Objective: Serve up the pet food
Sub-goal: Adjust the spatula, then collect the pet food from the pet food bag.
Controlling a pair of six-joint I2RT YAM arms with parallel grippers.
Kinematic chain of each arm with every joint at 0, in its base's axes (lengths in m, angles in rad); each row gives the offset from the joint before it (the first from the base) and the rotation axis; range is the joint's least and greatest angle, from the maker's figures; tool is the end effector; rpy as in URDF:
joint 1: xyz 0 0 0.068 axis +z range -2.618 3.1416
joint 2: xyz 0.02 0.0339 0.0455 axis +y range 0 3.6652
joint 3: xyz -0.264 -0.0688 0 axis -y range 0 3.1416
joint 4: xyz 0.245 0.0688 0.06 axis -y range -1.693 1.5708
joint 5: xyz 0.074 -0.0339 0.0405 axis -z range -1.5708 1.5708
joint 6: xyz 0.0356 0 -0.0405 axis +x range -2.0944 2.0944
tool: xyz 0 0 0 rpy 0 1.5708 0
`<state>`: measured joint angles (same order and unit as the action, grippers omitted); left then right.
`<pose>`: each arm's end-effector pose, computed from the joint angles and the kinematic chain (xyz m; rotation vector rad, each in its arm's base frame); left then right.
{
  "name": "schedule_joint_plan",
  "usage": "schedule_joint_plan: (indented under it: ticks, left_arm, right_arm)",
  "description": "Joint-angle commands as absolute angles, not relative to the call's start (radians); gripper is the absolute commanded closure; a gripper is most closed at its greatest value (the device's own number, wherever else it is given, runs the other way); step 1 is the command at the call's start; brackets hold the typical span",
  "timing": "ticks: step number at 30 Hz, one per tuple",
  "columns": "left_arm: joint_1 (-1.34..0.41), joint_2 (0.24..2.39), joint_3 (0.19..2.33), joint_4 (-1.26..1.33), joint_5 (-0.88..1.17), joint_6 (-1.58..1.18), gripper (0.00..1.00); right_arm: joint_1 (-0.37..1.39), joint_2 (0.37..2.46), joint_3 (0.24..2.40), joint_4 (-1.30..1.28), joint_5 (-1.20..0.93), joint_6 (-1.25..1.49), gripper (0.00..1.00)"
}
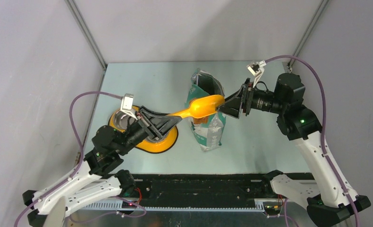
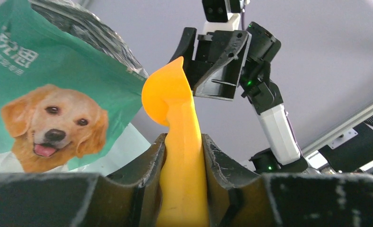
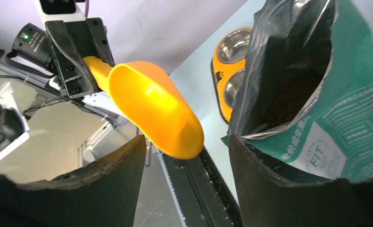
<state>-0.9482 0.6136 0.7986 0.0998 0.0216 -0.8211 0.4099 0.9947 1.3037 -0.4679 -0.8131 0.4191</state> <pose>0.0805 -0.1135 0.4003 0.1128 1.4445 -1.5060 0.1626 0.0989 0.4510 -0.6337 1.7515 1.2894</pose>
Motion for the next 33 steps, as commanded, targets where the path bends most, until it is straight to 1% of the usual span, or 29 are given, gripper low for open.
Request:
schedule_joint_plan:
  ticks: [1, 6, 9, 12, 16, 21, 24, 28, 30, 31, 32, 33]
  left_arm:
    - [-0.942, 0.547, 0.805, 0.157, -0.071, -0.777, 1.00]
    - [-0.942, 0.512, 0.853, 0.043, -0.105, -0.664, 1.00]
    - [-0.942, 0.476, 0.858, -0.012, -0.201, -0.635, 1.00]
    - [-0.943, 0.446, 0.860, -0.126, -0.357, -0.628, 1.00]
    - [-0.942, 0.373, 0.814, -0.165, -0.462, -0.616, 1.00]
    - [-0.942, 0.287, 0.749, -0.193, -0.565, -0.618, 1.00]
    - [-0.942, 0.239, 0.724, -0.209, -0.578, -0.616, 1.00]
    - [-0.942, 0.221, 0.733, -0.262, -0.609, -0.613, 1.00]
    - [-0.943, 0.213, 0.728, -0.272, -0.626, -0.609, 1.00]
    - [-0.942, 0.210, 0.723, -0.265, -0.632, -0.603, 1.00]
    - [-0.943, 0.205, 0.712, -0.261, -0.634, -0.601, 1.00]
    - [-0.943, 0.204, 0.707, -0.250, -0.637, -0.594, 1.00]
  right_arm:
    - [0.407, 0.974, 1.396, -0.498, -0.684, 0.342, 0.29]
    - [0.405, 1.027, 1.476, -0.570, -0.540, 0.341, 0.27]
    - [0.405, 1.077, 1.557, -0.634, -0.430, 0.324, 0.26]
    - [0.414, 1.174, 1.657, -0.710, -0.319, 0.312, 0.29]
    - [0.472, 1.308, 1.783, -0.836, -0.136, 0.267, 0.30]
    - [0.540, 1.477, 1.934, -0.943, -0.052, 0.203, 0.31]
    - [0.590, 1.552, 2.022, -1.023, 0.052, 0.182, 0.32]
    - [0.610, 1.622, 2.069, -1.094, 0.114, 0.199, 0.33]
    - [0.622, 1.643, 2.073, -1.125, 0.115, 0.191, 0.35]
    - [0.628, 1.652, 2.072, -1.136, 0.116, 0.187, 0.40]
    - [0.641, 1.655, 2.070, -1.152, 0.114, 0.179, 0.51]
    - [0.650, 1.660, 2.065, -1.165, 0.115, 0.175, 0.59]
